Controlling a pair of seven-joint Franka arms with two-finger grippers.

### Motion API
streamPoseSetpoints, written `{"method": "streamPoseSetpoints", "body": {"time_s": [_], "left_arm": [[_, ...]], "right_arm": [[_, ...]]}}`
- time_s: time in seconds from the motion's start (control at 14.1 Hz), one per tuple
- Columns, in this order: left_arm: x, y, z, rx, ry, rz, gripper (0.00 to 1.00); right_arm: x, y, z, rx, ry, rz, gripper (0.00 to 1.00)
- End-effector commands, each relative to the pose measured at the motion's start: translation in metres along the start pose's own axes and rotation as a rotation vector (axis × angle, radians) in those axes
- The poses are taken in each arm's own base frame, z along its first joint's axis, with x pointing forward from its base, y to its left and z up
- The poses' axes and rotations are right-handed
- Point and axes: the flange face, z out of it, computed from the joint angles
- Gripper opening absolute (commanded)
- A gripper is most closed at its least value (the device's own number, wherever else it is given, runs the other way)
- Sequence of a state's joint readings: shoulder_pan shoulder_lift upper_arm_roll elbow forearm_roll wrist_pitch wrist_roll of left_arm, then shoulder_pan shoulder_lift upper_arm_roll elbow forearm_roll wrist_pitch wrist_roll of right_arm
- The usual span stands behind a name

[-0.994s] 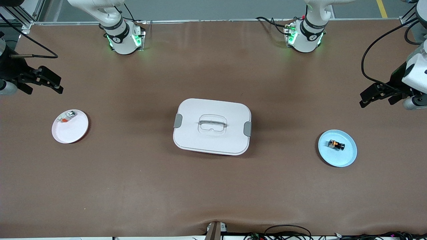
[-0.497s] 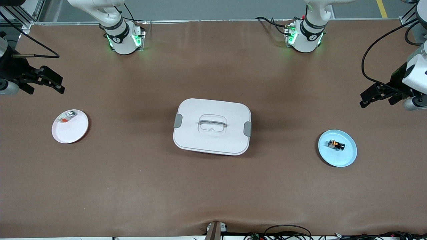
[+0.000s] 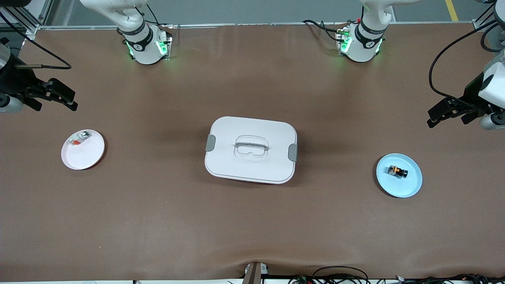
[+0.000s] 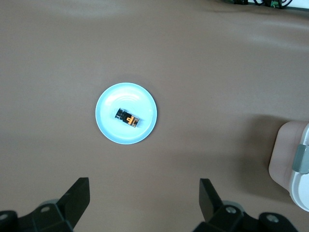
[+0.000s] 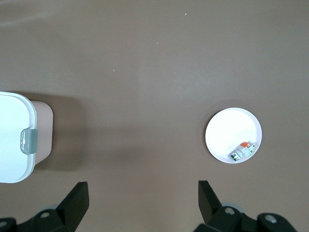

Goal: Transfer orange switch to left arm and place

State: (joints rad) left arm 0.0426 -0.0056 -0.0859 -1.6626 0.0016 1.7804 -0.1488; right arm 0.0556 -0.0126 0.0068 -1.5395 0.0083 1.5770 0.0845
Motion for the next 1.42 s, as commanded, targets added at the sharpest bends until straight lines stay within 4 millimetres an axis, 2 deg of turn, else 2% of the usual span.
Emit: {"method": "streamPoseSetpoints", "body": {"time_s": [0.0, 0.28, 0.5, 0.71, 1.35], "left_arm": [[-0.001, -0.001, -0.01, 0.004, -0.011, 0.017, 1.0], [-0.002, 0.006, -0.02, 0.003, -0.013, 0.032, 1.0], [-0.002, 0.003, -0.02, -0.003, -0.015, 0.147, 1.0], [-0.004, 0.011, -0.021, -0.009, -0.014, 0.124, 1.0], [-0.004, 0.008, -0.021, -0.007, -0.018, 0.113, 1.0]], "right_arm": [[-0.005, -0.003, -0.006, 0.012, -0.002, 0.014, 1.0], [-0.005, -0.003, -0.006, 0.012, -0.001, 0.013, 1.0], [-0.004, -0.001, -0.006, 0.012, 0.003, 0.015, 1.0], [-0.004, 0.0, -0.006, 0.012, 0.004, 0.016, 1.0], [-0.003, 0.005, -0.006, 0.012, 0.004, 0.013, 1.0]]}}
